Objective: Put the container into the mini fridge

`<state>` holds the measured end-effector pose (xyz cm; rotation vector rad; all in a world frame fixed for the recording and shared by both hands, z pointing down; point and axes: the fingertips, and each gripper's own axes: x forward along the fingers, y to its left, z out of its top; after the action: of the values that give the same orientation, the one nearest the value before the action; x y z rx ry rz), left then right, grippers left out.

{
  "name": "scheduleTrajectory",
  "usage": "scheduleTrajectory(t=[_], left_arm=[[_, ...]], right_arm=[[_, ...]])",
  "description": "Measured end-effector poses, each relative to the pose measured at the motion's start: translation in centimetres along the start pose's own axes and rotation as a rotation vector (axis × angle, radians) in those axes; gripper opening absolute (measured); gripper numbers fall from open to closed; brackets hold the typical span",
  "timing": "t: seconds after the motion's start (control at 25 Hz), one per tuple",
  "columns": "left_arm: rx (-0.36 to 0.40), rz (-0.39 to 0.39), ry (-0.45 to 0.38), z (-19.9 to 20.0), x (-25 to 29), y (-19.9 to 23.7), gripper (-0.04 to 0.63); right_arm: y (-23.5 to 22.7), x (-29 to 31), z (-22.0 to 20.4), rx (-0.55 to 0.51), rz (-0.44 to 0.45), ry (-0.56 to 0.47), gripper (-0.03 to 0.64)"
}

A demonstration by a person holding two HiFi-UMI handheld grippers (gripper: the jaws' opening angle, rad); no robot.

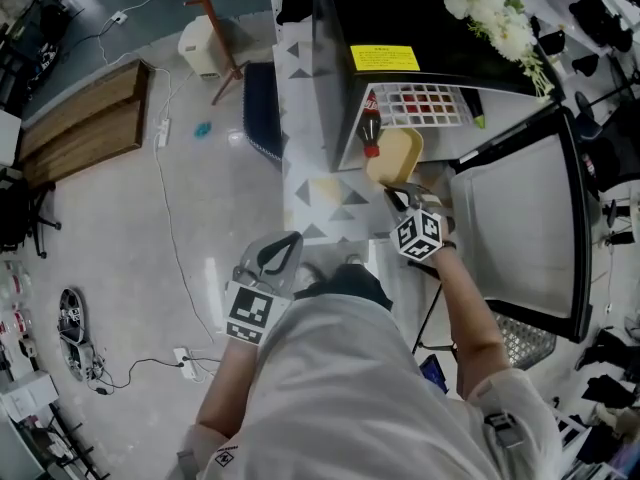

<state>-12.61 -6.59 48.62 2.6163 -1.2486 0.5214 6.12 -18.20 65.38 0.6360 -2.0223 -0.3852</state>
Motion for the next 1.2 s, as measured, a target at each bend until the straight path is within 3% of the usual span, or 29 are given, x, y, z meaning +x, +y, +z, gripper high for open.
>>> scheduleTrajectory(t=[0.68, 1.2], left_arm=[[-0.068, 0.171, 0.043, 0.1, 1.6, 0.6, 0.009], [-0.100, 0.262, 0.066, 0.2, 2.6, 0.2, 0.008]], right_arm=[[-4.3, 5.6, -1.7, -0.210, 0.046, -0.007, 0.017], [-6.7, 8.1, -2.3, -0.295, 0.066, -0.044, 0.018]])
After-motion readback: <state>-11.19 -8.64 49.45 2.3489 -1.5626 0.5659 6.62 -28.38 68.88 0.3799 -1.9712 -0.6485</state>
